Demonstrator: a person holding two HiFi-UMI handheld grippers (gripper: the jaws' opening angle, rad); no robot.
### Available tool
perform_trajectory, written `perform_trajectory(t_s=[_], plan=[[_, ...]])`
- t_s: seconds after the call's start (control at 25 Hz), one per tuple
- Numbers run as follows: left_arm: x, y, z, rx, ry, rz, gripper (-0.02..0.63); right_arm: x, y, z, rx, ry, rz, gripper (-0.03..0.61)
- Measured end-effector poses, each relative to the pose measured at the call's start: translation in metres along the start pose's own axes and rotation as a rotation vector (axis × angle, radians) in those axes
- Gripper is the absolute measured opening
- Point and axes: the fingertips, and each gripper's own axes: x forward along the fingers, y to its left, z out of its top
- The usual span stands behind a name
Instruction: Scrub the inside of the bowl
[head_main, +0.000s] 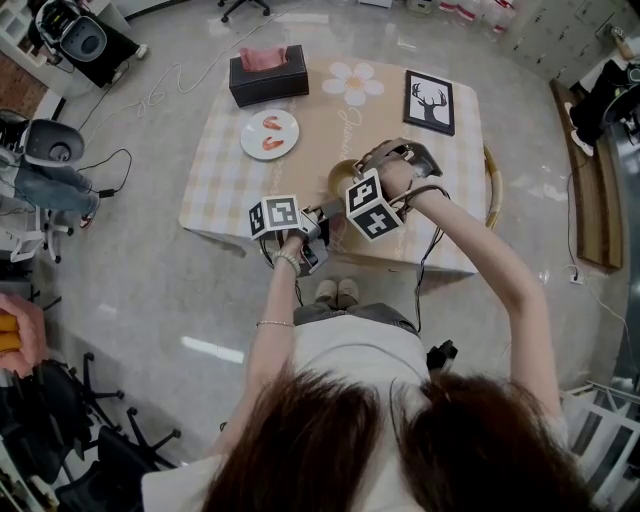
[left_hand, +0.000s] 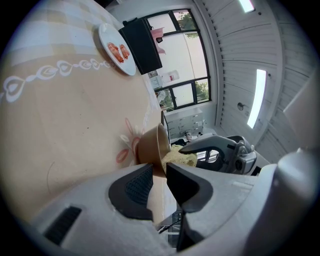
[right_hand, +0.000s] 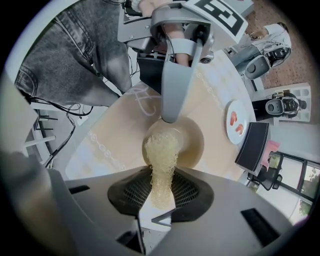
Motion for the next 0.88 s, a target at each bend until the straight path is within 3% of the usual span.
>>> perform_trajectory(t_s=[0.28, 0.88], plan=[[0.0, -0.002, 0.0, -0.003, 0.006, -0.002, 0.086, -0.004, -0.001, 0.01, -0.019, -0.016, 0.008, 0.095], [0.0, -0.001, -0.001, -0.003, 0.016, -0.005, 0.086, 0.004, -0.014, 0.022, 0.039, -0.069, -0.01, 0.095]])
